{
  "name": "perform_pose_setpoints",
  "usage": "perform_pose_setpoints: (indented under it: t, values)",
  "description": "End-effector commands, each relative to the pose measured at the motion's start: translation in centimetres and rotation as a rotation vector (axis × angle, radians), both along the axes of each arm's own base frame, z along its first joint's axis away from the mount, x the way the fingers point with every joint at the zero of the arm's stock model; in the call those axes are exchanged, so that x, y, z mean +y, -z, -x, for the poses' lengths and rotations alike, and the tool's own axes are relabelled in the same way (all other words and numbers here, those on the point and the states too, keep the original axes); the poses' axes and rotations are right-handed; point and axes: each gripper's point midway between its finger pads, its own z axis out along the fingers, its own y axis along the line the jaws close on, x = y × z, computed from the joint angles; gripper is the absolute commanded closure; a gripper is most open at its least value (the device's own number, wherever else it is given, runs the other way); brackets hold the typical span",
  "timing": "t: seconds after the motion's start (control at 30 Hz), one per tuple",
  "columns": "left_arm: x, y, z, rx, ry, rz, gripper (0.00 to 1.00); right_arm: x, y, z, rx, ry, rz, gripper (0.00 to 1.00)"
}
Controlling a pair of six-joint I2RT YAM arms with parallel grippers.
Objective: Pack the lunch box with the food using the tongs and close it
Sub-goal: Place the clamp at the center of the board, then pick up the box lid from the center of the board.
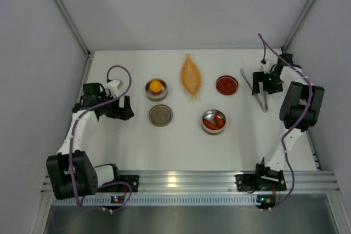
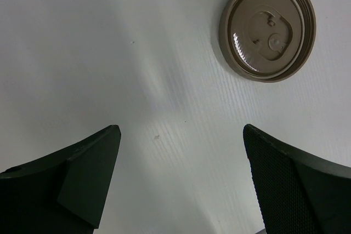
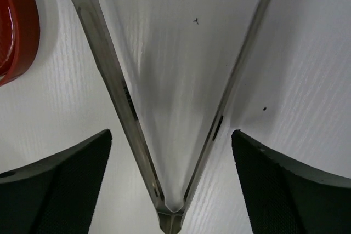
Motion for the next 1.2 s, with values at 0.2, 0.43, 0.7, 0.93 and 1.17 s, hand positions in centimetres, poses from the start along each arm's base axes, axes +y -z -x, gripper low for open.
perform_pose_setpoints:
  t: [0.2, 0.43, 0.7, 0.93, 1.17]
  values:
    - [0.0, -3.1, -0.5, -0.097, 0.024, -0.014, 0.02, 0.3, -9.3, -1.5, -0.183, -0.139, 0.074, 0.01]
    - [-1.4, -3.2, 0.5, -0.111, 0.13, 0.021, 0.02, 7.4, -13.4, 1.6, -0.253, -0.628, 0.138, 0.16]
    - [-1.6, -2.5, 0.0, -0.073, 0.154, 0.045, 0.02, 14.4, -9.6, 2.8, -0.198, -1.059, 0.258, 0.52]
    - [-1.5, -1.7, -0.2, -0.049, 0.164, 0.038, 0.02, 16.9, -6.9, 1.0, -0.2, -1.207, 0.276, 0.54]
    - [-1.6, -1.1, -0.3, -0.031, 0.175, 0.05, 0.02, 17.4, -3.9, 0.2, -0.139, -1.251, 0.278, 0.56]
